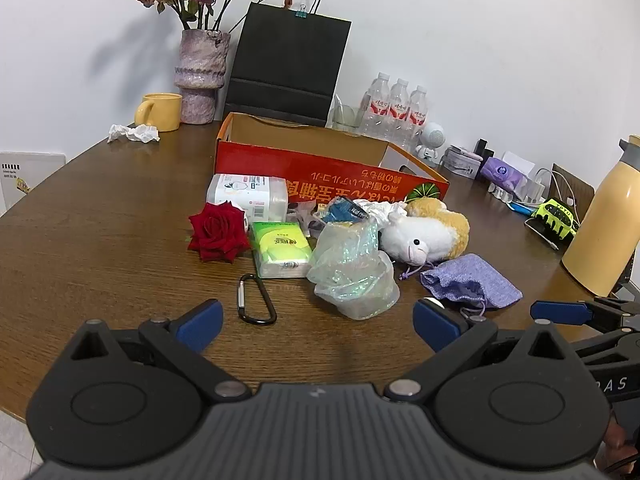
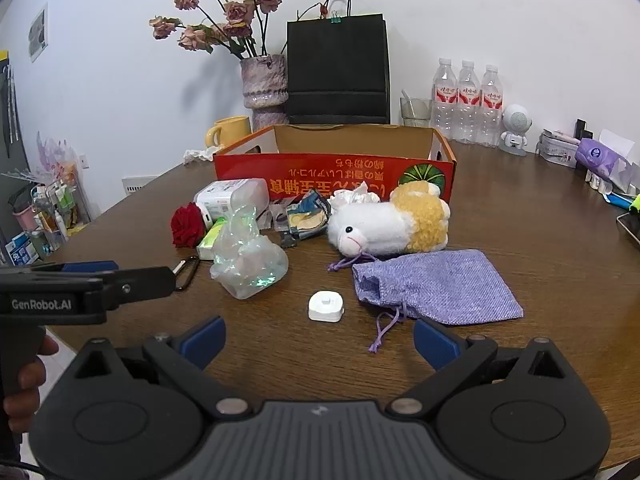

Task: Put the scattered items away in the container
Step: 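Grasp the black carabiner with the left tool while the right grasps the white puck, then carry carabiner and puck into the box and open both tools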

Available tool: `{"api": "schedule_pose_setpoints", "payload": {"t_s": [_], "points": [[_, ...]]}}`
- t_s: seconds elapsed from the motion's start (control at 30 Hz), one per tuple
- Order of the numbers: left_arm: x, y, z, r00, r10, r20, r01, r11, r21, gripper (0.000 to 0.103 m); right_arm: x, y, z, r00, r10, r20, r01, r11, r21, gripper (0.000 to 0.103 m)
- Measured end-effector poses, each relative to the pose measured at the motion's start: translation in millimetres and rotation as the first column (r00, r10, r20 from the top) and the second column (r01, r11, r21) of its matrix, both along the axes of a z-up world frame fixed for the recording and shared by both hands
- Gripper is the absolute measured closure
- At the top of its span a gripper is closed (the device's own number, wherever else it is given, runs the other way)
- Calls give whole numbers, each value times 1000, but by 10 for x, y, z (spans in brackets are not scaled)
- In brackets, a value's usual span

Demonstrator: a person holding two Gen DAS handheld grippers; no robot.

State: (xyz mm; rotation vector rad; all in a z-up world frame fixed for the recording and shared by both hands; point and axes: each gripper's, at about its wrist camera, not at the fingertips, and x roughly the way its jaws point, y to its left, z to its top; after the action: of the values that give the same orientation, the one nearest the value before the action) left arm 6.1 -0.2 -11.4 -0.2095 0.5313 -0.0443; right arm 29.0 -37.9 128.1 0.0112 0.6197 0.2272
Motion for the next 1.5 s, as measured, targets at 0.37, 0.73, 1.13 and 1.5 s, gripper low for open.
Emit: {"api": "schedule_pose_setpoints", "payload": {"t_s": [0.37,0.73,1.13,1.5], "points": [[6,-5,-25,1000,1,-6,-1,1000,-2,0,-1,0,-9,1000,2,-2,-2,1000,1,2],[320,107,-128,994,85,-61,-84,996,20,9,262,139,-176,999,55,4,-54,998,-16,25],[593,104,-279,989,114,-95,-101,986,133,62,546,230,-371,1000,16,-6,-16,998,-62,63],[541,104,-252,993,76,-88,-63,988,141,98,520,184,-321,1000,25,11,-24,999,-36,78]]}}
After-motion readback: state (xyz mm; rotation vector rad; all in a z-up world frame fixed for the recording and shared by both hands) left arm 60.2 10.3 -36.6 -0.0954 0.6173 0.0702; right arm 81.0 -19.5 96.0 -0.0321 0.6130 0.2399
